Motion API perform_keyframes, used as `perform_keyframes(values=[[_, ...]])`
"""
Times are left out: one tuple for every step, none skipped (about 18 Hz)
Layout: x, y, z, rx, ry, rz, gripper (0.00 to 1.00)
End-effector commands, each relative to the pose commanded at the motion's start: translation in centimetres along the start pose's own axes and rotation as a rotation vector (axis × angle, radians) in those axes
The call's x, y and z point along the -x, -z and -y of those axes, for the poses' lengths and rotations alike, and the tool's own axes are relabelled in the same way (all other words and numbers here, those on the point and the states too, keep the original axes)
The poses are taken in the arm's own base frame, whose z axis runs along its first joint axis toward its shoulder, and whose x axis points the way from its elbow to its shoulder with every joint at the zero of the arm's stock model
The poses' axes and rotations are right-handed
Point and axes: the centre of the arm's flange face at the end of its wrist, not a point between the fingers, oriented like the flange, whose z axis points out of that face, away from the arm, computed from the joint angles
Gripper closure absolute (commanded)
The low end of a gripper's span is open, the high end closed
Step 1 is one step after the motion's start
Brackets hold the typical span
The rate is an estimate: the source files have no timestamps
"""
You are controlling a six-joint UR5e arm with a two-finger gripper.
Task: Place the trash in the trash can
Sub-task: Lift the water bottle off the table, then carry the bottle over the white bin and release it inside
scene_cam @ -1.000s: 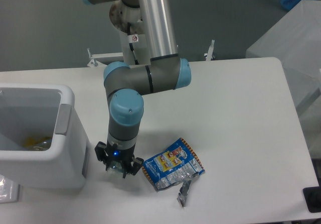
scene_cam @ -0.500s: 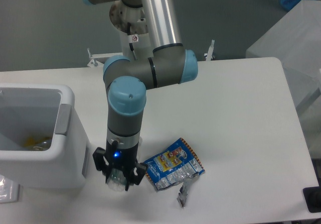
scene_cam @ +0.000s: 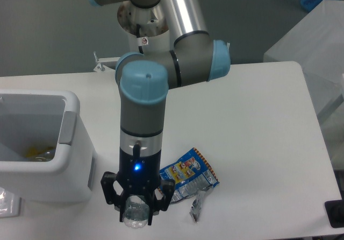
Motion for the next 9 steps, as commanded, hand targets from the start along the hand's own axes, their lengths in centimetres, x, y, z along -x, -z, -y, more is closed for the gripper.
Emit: perform_keyframes(values=[[0.3, 2.1, 0.9, -0.032, 0.015, 0.001, 0.41], [0.2, 2.8, 1.4, -0.049, 0.020, -0.011, 0.41], [0.1, 3.3, 1.7, -0.061, 0.018, -0.026, 0.41], [-0.1, 3.5, 1.9, -0.068, 0.016, -0.040, 0.41], [-0.6, 5.0, 2.5, -0.092, 0.007, -0.048, 0.41], [-1.3, 7.0, 3.3, -0.124, -0.005, -0.056, 0.41], [-2.0, 9.0, 4.1, -0.155, -0.018, -0.067, 0.41], [-3.0, 10.6, 4.5, -0.179, -0.031, -0.084, 0.41], [-4.0, 11.9, 4.7, -0.194, -0.048, -0.101, 0.41]])
